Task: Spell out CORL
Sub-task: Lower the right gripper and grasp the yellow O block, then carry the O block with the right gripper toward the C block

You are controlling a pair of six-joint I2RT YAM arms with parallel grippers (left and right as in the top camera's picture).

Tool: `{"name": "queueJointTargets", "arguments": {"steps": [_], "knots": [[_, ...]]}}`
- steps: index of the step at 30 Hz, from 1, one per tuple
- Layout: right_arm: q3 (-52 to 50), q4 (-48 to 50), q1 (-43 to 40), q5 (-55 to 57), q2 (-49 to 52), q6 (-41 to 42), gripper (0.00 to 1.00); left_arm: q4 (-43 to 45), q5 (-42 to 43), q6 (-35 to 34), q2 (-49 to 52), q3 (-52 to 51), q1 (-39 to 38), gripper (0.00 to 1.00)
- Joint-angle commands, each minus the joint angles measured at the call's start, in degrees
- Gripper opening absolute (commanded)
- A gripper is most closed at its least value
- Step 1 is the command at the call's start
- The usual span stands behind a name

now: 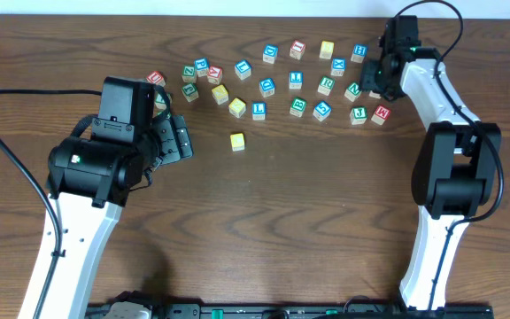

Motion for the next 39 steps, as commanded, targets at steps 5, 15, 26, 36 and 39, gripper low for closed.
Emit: {"name": "queueJointTargets", "arguments": {"steps": [5, 15, 26, 36, 39], "knots": [[0.09, 0.26, -0.83, 0.98, 0.96, -0.33, 0.56, -0.15, -0.72, -0.5, 0.35, 0.92, 0.31, 0.9], [0.09, 1.55, -0.94, 1.2, 3.52, -0.33, 0.53, -0.15, -0.74, -0.5, 0.46, 0.92, 0.31, 0.9], [0.09, 3.48, -0.94, 1.4, 3.69, -0.07, 0.36, -0.17, -0.74, -0.5, 2.12, 0.9, 0.31, 0.9], [0.09, 2.38, -0.94, 1.4, 3.69, -0.13, 0.27, -0.17, -0.74, -0.5, 2.38, 0.9, 0.31, 0.9], [0.11, 1.95, -0.87, 1.36, 3.45, -0.13, 0.27, -0.17, -0.74, -0.5, 2.38, 0.9, 0.31, 0.9]]}}
